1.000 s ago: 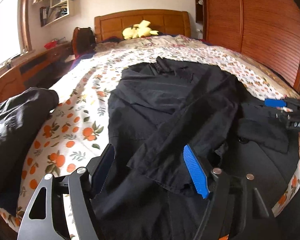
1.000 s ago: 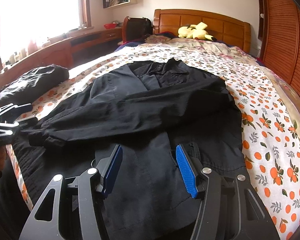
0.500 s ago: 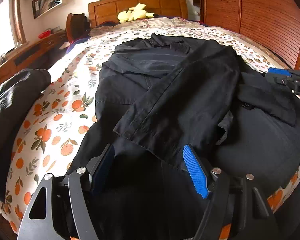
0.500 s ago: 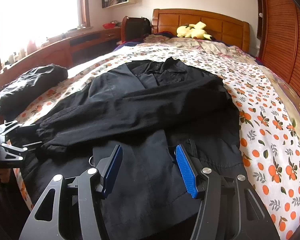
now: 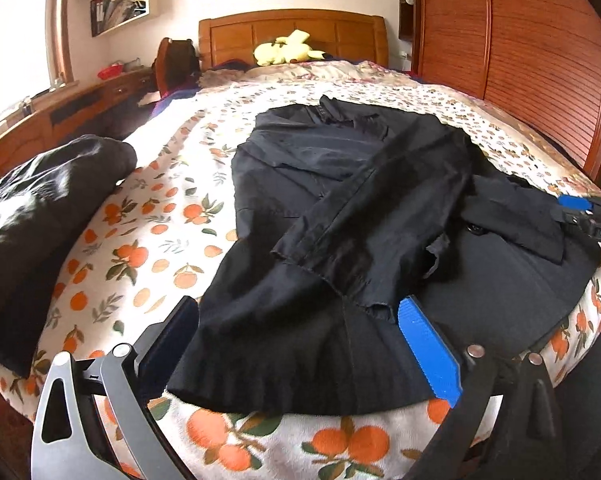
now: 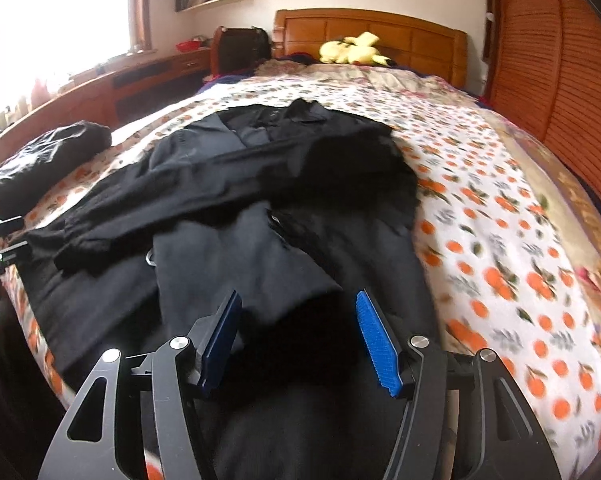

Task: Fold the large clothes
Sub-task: 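Move both tools down to the coat hem, then grasp the coat hem with the right gripper while the left gripper grasps it too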

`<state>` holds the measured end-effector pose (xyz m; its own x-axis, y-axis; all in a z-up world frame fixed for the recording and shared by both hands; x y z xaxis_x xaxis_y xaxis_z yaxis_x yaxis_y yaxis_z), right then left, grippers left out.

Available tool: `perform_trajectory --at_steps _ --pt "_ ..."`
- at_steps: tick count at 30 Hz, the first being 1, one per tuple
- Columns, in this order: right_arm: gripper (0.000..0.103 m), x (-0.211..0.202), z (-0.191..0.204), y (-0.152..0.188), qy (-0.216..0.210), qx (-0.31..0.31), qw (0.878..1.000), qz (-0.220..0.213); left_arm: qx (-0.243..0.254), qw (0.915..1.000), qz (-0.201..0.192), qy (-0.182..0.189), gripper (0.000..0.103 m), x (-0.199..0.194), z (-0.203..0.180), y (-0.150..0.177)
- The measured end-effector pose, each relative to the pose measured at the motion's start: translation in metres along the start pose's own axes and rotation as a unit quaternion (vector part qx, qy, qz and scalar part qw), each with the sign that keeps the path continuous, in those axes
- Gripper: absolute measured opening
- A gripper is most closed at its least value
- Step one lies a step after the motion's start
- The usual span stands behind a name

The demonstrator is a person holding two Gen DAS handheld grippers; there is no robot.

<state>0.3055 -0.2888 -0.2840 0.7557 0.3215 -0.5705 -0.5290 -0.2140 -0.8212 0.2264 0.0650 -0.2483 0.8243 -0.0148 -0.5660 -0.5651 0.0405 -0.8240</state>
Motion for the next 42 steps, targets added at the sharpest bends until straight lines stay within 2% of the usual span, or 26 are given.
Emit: perform_trajectory --at_steps 11,19,20,22,24,29,31,34,36,42 --pt "0.058 -0.043 -0.058 0.036 0.065 0.022 0.997 0.018 -0.021 0.9997 -0.004 -0.008 0.100 -0.012 0.024 0.005" --pt "0.058 -0.042 -0.057 0.053 0.058 0.034 0.997 0.034 -0.023 0.9995 0.010 -0.019 0.100 -0.011 0.036 0.017" --pt "0.055 -0.040 -0.055 0.053 0.055 0.031 0.997 0.035 -0.022 0.9995 0.012 -0.020 0.101 -0.010 0.037 0.018" --pt "0.039 -0.038 -0.047 0.053 0.045 0.023 0.998 0.037 -0.022 0.9993 0.016 -0.025 0.101 -0.010 0.041 0.022" --pt "0.032 -0.035 -0.042 0.052 0.041 0.017 0.998 0.040 -0.025 0.9992 0.019 -0.025 0.100 -0.010 0.045 0.025" --pt "0.032 -0.038 -0.027 0.043 0.026 0.014 0.999 0.024 -0.028 0.9991 0.021 -0.024 0.100 -0.013 0.052 0.032" --pt "0.033 -0.038 -0.025 0.043 0.027 0.015 0.999 0.025 -0.032 0.9992 0.021 -0.015 0.096 -0.015 0.054 0.034" --pt "0.033 -0.036 -0.025 0.044 0.028 0.021 0.999 0.029 -0.039 0.9990 0.024 -0.002 0.080 -0.014 0.054 0.037" --pt "0.033 -0.034 -0.026 0.046 0.031 0.023 0.999 0.033 -0.045 0.9986 0.026 0.011 0.073 -0.013 0.053 0.039" --pt "0.040 -0.029 -0.030 0.054 0.038 0.025 0.998 0.047 -0.052 0.9983 0.023 0.015 0.068 -0.011 0.052 0.040"
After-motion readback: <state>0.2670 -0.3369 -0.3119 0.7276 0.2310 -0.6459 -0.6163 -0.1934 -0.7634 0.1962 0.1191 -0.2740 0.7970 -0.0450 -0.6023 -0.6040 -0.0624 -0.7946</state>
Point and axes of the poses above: each gripper's, at about its wrist camera, not at the fingertips, and x roughly the way its jaws point, z to its left, y to its underside, the point moved 9 cm from there along x, roughly the way its jaws point, and after that the axes turned 7 degrees about -z, right-handed, at the moved point
